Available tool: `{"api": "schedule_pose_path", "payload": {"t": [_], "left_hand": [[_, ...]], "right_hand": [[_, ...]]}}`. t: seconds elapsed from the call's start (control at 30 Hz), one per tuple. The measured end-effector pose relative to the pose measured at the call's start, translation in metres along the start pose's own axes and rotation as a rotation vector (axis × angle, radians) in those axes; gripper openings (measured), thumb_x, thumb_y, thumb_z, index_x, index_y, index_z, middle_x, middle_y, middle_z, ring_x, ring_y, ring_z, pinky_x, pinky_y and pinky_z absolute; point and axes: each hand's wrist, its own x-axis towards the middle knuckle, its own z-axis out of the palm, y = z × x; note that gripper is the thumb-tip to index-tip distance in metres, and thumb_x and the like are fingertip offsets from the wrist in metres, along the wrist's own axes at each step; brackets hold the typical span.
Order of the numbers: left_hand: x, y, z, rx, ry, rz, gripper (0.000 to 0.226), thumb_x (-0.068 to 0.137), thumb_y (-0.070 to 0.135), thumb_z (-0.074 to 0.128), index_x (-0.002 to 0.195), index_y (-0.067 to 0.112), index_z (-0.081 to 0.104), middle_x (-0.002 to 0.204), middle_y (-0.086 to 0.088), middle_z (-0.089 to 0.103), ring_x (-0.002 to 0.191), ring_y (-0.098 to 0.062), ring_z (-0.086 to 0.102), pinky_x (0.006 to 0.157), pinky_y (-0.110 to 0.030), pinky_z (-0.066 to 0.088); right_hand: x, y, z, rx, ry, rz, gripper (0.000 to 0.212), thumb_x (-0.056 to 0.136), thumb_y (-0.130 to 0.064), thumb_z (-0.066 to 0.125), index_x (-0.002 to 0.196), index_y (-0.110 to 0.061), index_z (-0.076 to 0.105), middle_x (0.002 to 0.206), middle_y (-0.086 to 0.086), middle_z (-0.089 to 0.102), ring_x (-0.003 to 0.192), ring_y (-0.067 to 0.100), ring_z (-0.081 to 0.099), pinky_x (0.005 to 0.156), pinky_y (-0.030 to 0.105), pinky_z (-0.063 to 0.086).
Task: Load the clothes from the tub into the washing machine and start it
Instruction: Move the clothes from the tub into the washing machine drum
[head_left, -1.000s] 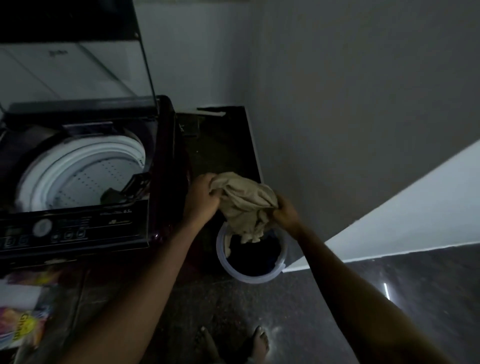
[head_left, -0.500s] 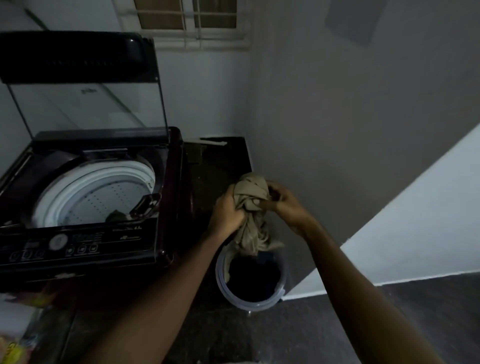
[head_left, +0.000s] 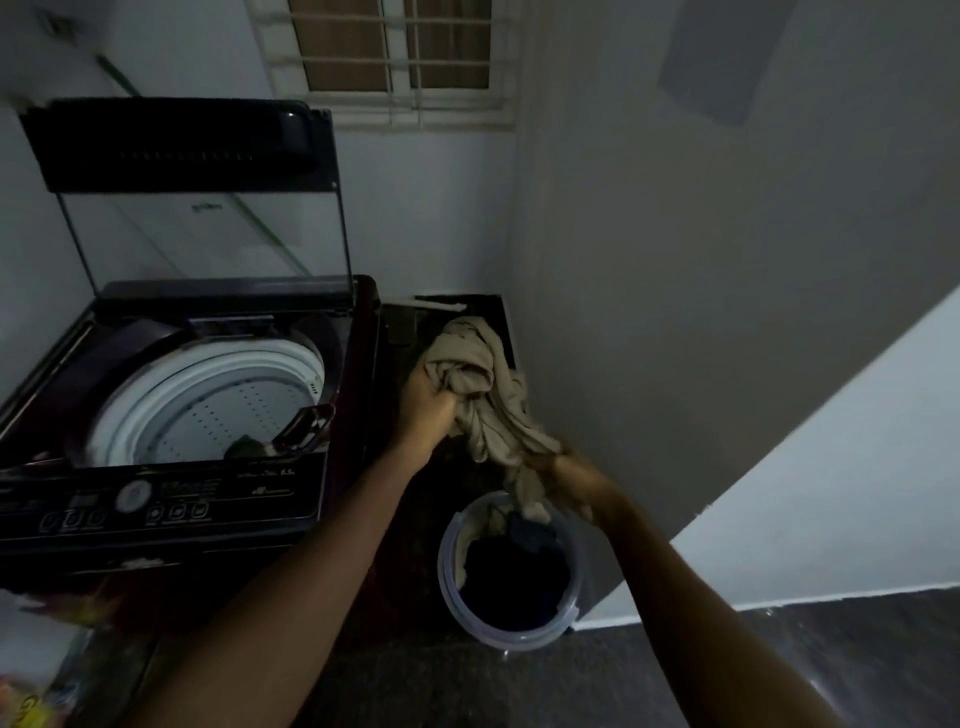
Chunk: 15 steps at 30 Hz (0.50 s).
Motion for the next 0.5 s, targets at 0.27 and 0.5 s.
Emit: {"api": "schedule_pose_path", "payload": {"t": [0.27, 0.5], "left_hand": [[0.004, -0.013, -0.019, 0.52, 0.09, 0.258, 0.048, 0.082, -0.002, 0.054, 0.126, 0.017, 0.058, 0.119, -0.009, 0.061, 0.111, -0.029, 0.058, 0.093, -0.039, 0.051], [0.044, -0.012, -0.098, 0.535, 0.086, 0.309, 0.047, 0.08, 0.0, 0.067, 0.125, 0.005, 0.057, 0.124, -0.017, 0.055, 0.113, -0.03, 0.055, 0.086, -0.013, 0.033]], "right_hand": [[0.018, -0.072, 0.033, 0.108, 0.034, -0.239, 0.034, 0.093, 0.004, 0.046, 0.118, -0.016, 0.058, 0.112, 0.008, 0.064, 0.102, 0.025, 0.063, 0.083, 0.037, 0.057], [0.039, -0.109, 0.124, -0.078, -0.036, -0.448, 0.067, 0.084, 0.01, 0.055, 0.142, -0.018, 0.038, 0.123, -0.016, 0.053, 0.1, -0.018, 0.054, 0.086, 0.007, 0.046]]}}
